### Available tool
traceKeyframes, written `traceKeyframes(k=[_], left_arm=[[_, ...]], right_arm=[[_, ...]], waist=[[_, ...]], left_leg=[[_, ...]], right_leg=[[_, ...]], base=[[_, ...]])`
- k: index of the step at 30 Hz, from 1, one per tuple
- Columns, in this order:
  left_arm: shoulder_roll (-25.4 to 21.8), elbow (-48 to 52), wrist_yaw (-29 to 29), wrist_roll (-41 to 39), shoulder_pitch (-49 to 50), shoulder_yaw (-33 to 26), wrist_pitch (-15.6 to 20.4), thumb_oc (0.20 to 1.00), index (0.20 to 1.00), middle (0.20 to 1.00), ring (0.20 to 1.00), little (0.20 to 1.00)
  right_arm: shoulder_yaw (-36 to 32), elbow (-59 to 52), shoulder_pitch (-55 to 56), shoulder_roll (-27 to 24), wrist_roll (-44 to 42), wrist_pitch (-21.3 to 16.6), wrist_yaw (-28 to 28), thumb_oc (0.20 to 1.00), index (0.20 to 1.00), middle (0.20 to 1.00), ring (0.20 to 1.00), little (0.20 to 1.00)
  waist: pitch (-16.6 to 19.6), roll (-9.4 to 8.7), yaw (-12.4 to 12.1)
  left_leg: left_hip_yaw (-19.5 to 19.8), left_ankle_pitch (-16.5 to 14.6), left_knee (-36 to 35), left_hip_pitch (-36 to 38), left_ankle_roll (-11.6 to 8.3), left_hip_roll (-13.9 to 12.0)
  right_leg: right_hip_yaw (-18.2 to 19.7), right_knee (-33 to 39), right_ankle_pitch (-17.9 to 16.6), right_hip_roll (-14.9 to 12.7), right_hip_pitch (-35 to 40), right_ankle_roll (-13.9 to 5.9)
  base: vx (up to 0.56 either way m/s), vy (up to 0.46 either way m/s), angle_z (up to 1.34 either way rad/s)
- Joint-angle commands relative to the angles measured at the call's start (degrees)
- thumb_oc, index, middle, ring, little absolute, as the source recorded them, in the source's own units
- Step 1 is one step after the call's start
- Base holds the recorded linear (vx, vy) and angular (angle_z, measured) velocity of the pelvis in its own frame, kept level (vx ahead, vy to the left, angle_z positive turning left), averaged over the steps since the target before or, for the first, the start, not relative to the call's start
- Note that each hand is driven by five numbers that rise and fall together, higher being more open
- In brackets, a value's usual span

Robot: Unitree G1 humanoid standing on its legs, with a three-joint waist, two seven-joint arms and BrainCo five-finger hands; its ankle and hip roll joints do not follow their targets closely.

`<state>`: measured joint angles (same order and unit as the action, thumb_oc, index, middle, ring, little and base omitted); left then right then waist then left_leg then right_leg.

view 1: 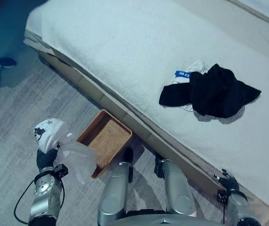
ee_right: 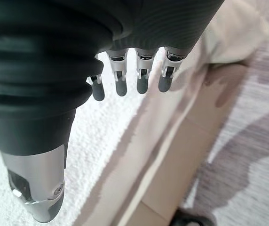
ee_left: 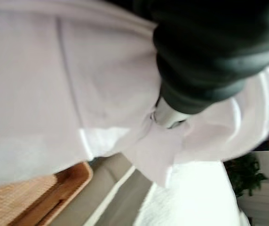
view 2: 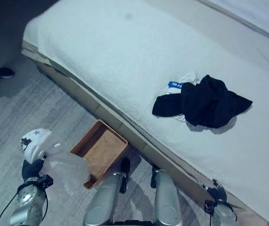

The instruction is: Pick up clothes into the bucket

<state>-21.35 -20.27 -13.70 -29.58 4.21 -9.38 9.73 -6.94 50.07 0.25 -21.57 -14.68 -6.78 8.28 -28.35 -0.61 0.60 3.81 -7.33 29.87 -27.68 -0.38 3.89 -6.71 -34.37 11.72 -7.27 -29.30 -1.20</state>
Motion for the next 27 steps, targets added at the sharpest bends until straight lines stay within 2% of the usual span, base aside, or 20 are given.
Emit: traceKeyframes(k=[1, 3, 4, 7, 11, 14, 17, 18, 19, 20, 21, 23, 27], left_arm=[[-2.4, 0.2, -2.1, -0.4, -1.0, -0.9, 4.0, 0.2, 0.2, 0.2, 0.2, 0.2], [-2.8, -3.1, -2.8, -0.9, -3.7, 0.3, 4.2, 0.2, 0.2, 0.2, 0.2, 0.2], [-3.0, -4.8, -3.4, -1.1, -4.8, 1.0, 4.1, 0.2, 0.2, 0.2, 0.2, 0.2], [-3.7, -10.8, -5.7, -1.8, -9.9, 2.7, 3.9, 0.2, 0.2, 0.2, 0.2, 0.2], [-4.7, -14.6, -7.4, -1.4, -13.0, 4.4, 3.5, 0.2, 0.2, 0.2, 0.2, 0.2], [-6.5, -18.4, -10.2, 1.8, -15.7, 5.3, 3.1, 0.2, 0.2, 0.2, 0.2, 0.2], [-7.0, -18.6, -11.1, 3.1, -15.9, 5.5, 2.8, 0.2, 0.2, 0.2, 0.2, 0.2], [-8.9, -21.3, -14.5, 9.3, -17.8, 6.6, 0.9, 0.2, 0.2, 0.2, 0.2, 0.2], [-8.9, -21.3, -14.5, 9.3, -17.9, 6.6, 0.9, 0.2, 0.2, 0.2, 0.2, 0.2], [-10.1, -24.4, -16.9, 14.1, -18.9, 7.2, -1.7, 1.0, 1.0, 1.0, 1.0, 1.0], [-10.1, -24.4, -17.0, 14.1, -19.0, 7.2, -1.7, 1.0, 1.0, 1.0, 1.0, 1.0], [-11.4, -25.4, -19.8, 19.4, -19.9, 8.4, -5.0, 1.0, 1.0, 1.0, 1.0, 1.0], [-11.5, -26.8, -21.6, 21.9, -19.6, 7.8, -6.6, 1.0, 1.0, 1.0, 1.0, 1.0]], right_arm=[[3.2, -1.2, 1.8, -1.1, -0.8, -2.3, 2.6, 1.0, 1.0, 1.0, 1.0, 1.0], [3.6, -1.8, 1.1, -1.6, -1.4, -2.9, 3.4, 1.0, 1.0, 1.0, 1.0, 1.0], [3.9, -2.0, 0.8, -2.0, -1.6, -3.1, 3.9, 1.0, 1.0, 1.0, 1.0, 1.0], [5.1, -3.7, -0.5, -2.5, -1.7, -3.7, 5.8, 1.0, 1.0, 1.0, 1.0, 1.0], [6.1, -3.9, -1.6, -2.9, -2.4, -4.1, 6.9, 1.0, 1.0, 1.0, 1.0, 1.0], [7.4, -3.9, -2.8, -3.1, -3.0, -4.8, 8.2, 1.0, 1.0, 1.0, 1.0, 1.0], [7.6, -4.0, -2.9, -3.1, -3.0, -5.0, 8.5, 1.0, 1.0, 1.0, 1.0, 1.0], [8.7, -4.1, -3.6, -3.1, -2.8, -5.5, 9.5, 1.0, 1.0, 1.0, 1.0, 1.0], [8.7, -4.1, -3.6, -3.1, -2.8, -5.6, 9.5, 1.0, 1.0, 1.0, 1.0, 1.0], [9.4, -4.5, -3.8, -2.9, -2.7, -5.7, 10.2, 1.0, 1.0, 1.0, 1.0, 1.0], [9.4, -4.5, -3.8, -2.9, -2.7, -5.7, 10.2, 1.0, 1.0, 1.0, 1.0, 1.0], [10.0, -5.7, -4.7, -3.0, -2.8, -5.5, 10.8, 1.0, 1.0, 1.0, 1.0, 1.0], [10.4, -8.3, -5.7, -3.3, -3.0, -5.7, 11.1, 1.0, 1.0, 1.0, 1.0, 1.0]], waist=[[1.4, -1.18, 1.4], [0.2, -1.4, 1.9], [-0.5, -1.57, 2.1], [-1.4, -2.43, 3.0], [-1.4, -3.08, 3.5], [-1.4, -3.87, 4.0], [-1.4, -4.0, 4.1], [-1.4, -4.48, 4.5], [-1.4, -4.49, 4.4], [-1.4, -4.79, 4.8], [-1.4, -4.82, 4.8], [-1.4, -4.9, 5.1], [-1.4, -4.9, 5.2]], left_leg=[[0.9, -3.8, 6.4, -3.1, 0.83, -0.5], [0.9, -4.6, 9.3, -6.3, 0.96, -0.6], [1.4, -6.9, 11.6, -7.2, 0.83, -0.6], [1.2, -7.8, 14.7, -11.8, 0.75, -1.1], [1.0, -8.4, 16.2, -14.4, 0.87, -1.2], [0.6, -9.1, 17.5, -17.3, 1.12, -1.8], [0.6, -9.1, 17.8, -17.9, 1.17, -2.0], [0.4, -9.1, 17.9, -19.0, 1.23, -2.2], [0.4, -9.1, 17.9, -19.0, 1.23, -2.3], [0.3, -9.1, 17.8, -19.4, 1.26, -2.5], [0.3, -9.1, 17.8, -19.4, 1.26, -2.5], [0.0, -9.0, 17.8, -20.0, 1.36, -2.7], [-0.3, -8.9, 17.6, -20.2, 1.38, -3.1]], right_leg=[[3.8, 2.7, -2.4, -4.0, 2.7, -2.67], [4.4, -0.5, -1.4, -3.8, -0.6, -2.28], [5.0, -2.6, 0.7, -3.5, -1.5, -2.4], [5.4, -5.5, 1.8, -3.1, -6.1, -2.16], [5.6, -6.9, 2.2, -2.8, -9.1, -2.17], [5.9, -7.4, 2.2, -2.2, -12.2, -2.34], [6.0, -7.4, 2.0, -2.1, -12.9, -2.44], [6.1, -6.9, 1.5, -1.9, -14.0, -2.69], [6.1, -6.9, 1.5, -1.9, -14.0, -2.69], [6.1, -6.5, 1.2, -1.9, -14.5, -2.82], [6.1, -6.6, 1.2, -1.9, -14.5, -2.83], [6.1, -6.3, 1.0, -1.7, -15.2, -3.01], [6.4, -6.0, 0.7, -1.6, -15.6, -3.12]], base=[[-0.05, 0.017, -0.13], [-0.03, 0.021, -0.07], [0.02, 0.01, -0.11], [0.01, 0.003, -0.04], [0.01, 0.013, -0.07], [0.01, 0.024, -0.11], [0.01, 0.016, -0.16], [0.0, 0.013, 0.08], [0.01, 0.025, 0.1], [0.01, 0.012, -0.06], [0.01, 0.02, -0.3], [0.01, 0.026, -0.15], [0.01, 0.03, -0.01]])
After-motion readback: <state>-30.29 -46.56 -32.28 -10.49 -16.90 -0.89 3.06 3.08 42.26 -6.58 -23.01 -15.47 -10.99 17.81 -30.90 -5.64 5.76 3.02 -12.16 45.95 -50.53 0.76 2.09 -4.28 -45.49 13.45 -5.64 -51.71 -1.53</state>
